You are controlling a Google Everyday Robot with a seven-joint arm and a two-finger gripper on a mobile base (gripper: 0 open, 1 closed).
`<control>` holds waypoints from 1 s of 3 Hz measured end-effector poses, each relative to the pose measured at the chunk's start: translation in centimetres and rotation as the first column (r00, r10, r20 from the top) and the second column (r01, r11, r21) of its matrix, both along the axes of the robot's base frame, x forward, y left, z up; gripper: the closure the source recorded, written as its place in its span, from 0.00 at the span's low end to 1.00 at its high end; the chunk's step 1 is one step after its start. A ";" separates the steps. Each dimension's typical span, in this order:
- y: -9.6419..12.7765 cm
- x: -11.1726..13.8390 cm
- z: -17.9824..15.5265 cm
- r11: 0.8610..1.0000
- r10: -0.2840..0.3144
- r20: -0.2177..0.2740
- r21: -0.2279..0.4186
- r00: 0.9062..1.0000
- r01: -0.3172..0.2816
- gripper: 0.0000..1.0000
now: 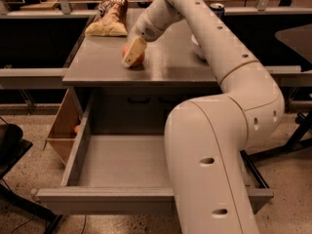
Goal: Pick apple from top drawer and place on counter
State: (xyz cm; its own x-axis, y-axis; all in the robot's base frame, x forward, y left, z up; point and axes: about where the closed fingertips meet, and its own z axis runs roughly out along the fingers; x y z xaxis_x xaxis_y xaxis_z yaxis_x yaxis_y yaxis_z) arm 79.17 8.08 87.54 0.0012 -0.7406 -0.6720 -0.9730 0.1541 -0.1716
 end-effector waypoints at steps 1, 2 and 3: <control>-0.2 -2.0 4.2 1.000 0.028 0.057 -0.005 0.998 -0.028 0.00; -4.5 -6.6 11.5 0.998 -0.042 0.159 0.062 0.986 0.032 0.00; -8.0 -11.9 18.8 0.976 -0.170 0.266 0.178 0.949 0.125 0.00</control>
Offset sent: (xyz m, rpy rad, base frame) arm -0.1338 -0.0782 0.1329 0.0946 -0.2019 -0.0682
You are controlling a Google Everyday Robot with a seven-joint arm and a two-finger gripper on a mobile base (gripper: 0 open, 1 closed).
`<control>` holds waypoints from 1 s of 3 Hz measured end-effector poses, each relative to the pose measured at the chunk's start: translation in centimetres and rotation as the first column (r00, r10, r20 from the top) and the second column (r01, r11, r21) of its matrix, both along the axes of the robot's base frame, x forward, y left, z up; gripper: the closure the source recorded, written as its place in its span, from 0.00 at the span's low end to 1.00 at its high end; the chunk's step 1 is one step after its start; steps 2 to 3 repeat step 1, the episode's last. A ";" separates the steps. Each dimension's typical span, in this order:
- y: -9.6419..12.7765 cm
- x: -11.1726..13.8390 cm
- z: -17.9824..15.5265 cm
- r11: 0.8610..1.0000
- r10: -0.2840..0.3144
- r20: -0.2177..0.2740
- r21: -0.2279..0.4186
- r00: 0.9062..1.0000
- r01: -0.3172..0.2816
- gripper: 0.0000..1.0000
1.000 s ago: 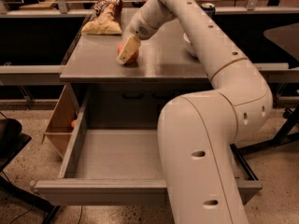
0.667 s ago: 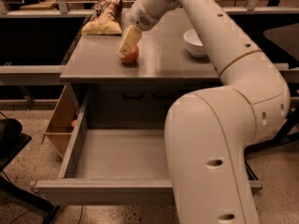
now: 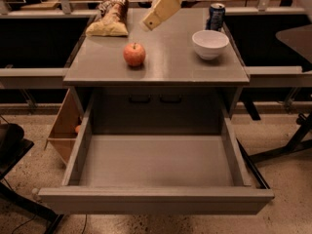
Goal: Pick apple from top drawer and place on counter
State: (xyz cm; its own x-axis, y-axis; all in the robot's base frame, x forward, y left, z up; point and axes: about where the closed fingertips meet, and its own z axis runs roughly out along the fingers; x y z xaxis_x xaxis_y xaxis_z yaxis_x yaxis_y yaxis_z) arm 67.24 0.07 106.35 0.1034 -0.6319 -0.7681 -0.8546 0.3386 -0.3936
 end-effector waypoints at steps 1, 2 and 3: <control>1.1 -7.9 6.6 0.988 -0.050 0.070 0.153 0.996 0.038 0.00; 1.1 -7.9 6.6 0.988 -0.050 0.070 0.153 0.996 0.038 0.00; 1.1 -7.9 6.6 0.988 -0.050 0.070 0.153 0.996 0.038 0.00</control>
Offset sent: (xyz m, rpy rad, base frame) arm 0.0000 0.0000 0.0000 0.0000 0.0000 0.0000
